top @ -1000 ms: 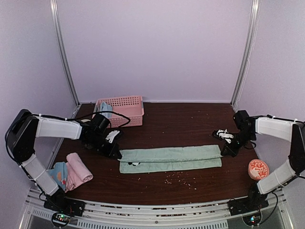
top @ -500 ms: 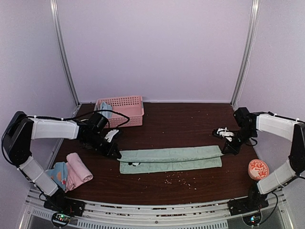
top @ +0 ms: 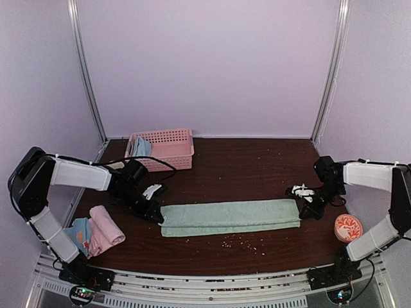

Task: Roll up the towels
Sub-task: Fold the towel at the center of the board.

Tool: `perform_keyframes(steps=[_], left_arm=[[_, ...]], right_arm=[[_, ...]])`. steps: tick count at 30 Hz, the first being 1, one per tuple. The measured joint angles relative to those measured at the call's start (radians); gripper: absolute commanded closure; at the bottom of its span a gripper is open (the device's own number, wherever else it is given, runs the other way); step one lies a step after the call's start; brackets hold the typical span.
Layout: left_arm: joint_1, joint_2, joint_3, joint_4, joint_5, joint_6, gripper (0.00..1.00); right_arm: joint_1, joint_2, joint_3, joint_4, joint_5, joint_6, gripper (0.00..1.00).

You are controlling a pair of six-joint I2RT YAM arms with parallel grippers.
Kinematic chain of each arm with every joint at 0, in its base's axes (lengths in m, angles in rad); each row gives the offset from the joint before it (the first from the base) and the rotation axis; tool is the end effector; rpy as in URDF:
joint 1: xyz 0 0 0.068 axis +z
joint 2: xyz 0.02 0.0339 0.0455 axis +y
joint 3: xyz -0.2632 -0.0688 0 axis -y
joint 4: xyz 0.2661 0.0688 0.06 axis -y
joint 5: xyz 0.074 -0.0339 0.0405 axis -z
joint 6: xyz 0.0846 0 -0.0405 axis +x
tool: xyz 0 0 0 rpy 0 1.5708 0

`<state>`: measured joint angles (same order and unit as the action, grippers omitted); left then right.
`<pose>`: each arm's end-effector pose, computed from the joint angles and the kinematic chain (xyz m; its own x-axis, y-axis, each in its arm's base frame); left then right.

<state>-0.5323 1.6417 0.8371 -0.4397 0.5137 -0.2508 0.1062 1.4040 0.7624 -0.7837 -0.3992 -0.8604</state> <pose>0.2492 -0.1951 0.0860 -0.9340 0.2993 -0.1952 0.3572 0.7688 -0.5305 0.2425 0.0589 0.1115 -0.5251 -0.7584 -0.3861 -0.8461 0.5141 0.1409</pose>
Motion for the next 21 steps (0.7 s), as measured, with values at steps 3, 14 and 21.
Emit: perform_keyframes(steps=[3, 14, 21], left_arm=[[0.000, 0.004, -0.006, -0.025, 0.005, 0.007, 0.74], [0.000, -0.056, 0.104, -0.164, -0.003, 0.035, 0.84], [-0.002, 0.087, 0.293, -0.053, -0.032, -0.004, 1.00]], right_arm=[[-0.001, -0.004, -0.025, 0.001, 0.027, -0.013, 0.76], [-0.002, -0.254, -0.029, -0.031, 0.055, 0.015, 0.59], [-0.002, 0.002, 0.126, 0.064, -0.005, 0.159, 0.74]])
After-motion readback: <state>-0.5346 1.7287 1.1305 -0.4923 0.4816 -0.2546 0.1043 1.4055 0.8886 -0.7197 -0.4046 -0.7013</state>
